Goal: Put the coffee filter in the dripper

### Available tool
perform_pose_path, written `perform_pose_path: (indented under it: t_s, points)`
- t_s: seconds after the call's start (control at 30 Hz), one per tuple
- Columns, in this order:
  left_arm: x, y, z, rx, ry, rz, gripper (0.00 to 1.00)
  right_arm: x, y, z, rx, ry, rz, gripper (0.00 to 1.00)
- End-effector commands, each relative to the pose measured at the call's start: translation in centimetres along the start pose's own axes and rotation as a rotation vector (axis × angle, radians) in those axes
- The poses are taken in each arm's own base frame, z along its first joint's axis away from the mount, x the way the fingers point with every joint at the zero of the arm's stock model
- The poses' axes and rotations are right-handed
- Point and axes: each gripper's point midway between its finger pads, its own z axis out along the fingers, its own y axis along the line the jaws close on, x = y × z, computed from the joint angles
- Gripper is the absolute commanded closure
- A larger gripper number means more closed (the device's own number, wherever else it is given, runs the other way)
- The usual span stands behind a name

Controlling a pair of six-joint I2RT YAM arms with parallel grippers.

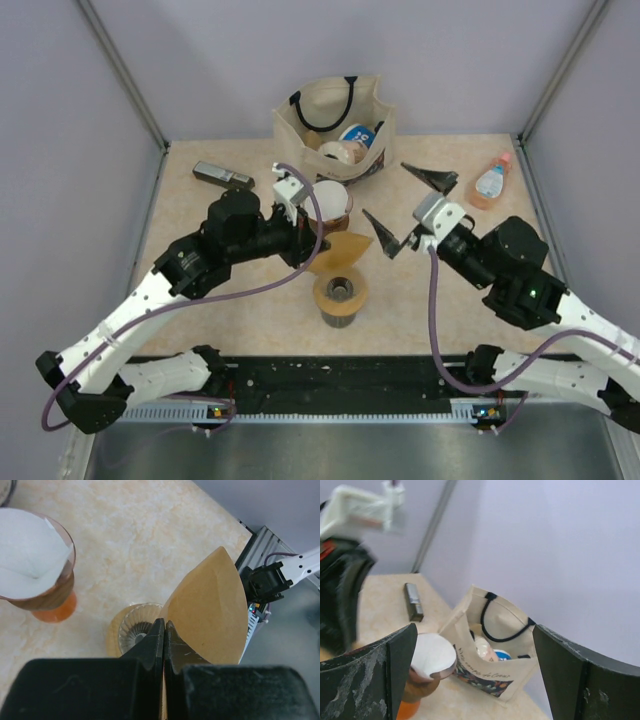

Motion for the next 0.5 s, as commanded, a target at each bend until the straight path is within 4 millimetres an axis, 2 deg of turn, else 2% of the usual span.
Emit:
perform_pose_path:
  t_s: [0.0, 0.1, 0.23, 0.37, 0.47]
  points:
    - [2.5, 0.7, 0.2, -0.079, 0.066, -0.108, 1.0, 0.6, -6.1, 0.7, 0.401, 0.048, 0.213, 0.01]
    - [3.9, 0.5, 0.8, -0.065, 0.122, -0.15, 1.0, 2.0, -6.9, 0.6, 0.474, 0.105, 0.217, 0.01]
    - [5.3, 2.1, 2.1, -0.148, 0.175, -0.17, 1.0, 2.7, -5.4, 1.1, 0.418, 0.112, 0.221, 0.01]
    - [6.0, 2.0, 3.2, -0.132, 0.222, -0.177, 1.0, 3.0, -5.2, 0.9, 0.413, 0.125, 0.23, 0.01]
    - [6.8, 2.8, 3.5, -0.166, 0.24, -0.183, 1.0, 3.8, -4.9, 0.7, 0.41, 0.161, 0.233, 0.01]
